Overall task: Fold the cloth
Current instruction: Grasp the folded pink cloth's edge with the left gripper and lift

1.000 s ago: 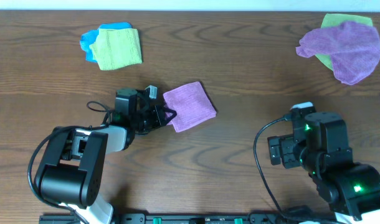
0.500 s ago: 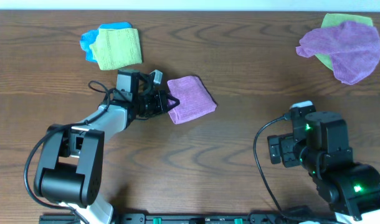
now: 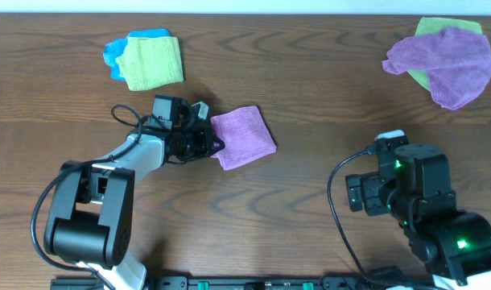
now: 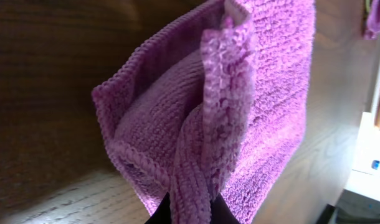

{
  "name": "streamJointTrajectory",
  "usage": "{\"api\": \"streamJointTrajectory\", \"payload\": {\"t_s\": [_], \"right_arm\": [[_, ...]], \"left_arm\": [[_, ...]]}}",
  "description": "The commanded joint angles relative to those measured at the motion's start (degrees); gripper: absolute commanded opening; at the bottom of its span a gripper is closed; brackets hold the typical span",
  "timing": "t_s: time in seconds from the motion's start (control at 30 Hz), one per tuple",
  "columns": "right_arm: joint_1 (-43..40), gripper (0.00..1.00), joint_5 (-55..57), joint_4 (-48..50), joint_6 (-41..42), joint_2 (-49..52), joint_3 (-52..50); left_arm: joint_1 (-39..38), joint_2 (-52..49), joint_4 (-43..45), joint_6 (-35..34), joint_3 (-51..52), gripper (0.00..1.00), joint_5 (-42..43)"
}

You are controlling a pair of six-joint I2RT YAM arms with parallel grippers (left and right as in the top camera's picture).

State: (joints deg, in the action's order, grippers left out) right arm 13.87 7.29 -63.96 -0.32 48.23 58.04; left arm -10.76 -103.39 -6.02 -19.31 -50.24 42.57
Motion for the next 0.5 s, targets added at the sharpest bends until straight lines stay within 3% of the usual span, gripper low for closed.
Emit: {"api": "streamJointTrajectory", "payload": {"t_s": [0.0,0.47], "right_arm": [[-0.46,0.99,0.42,0.09,-0.63,-0.31,-0.02],[-0.46,0.99,0.42,0.11,-0.63,-0.31,-0.02]], "left_arm": [[-1.18,-0.48,-0.35,1.38,-0.5,0.06,-3.45],[-3.15,-5.18,2.19,1.33,-0.48,0.06,-4.13]]}}
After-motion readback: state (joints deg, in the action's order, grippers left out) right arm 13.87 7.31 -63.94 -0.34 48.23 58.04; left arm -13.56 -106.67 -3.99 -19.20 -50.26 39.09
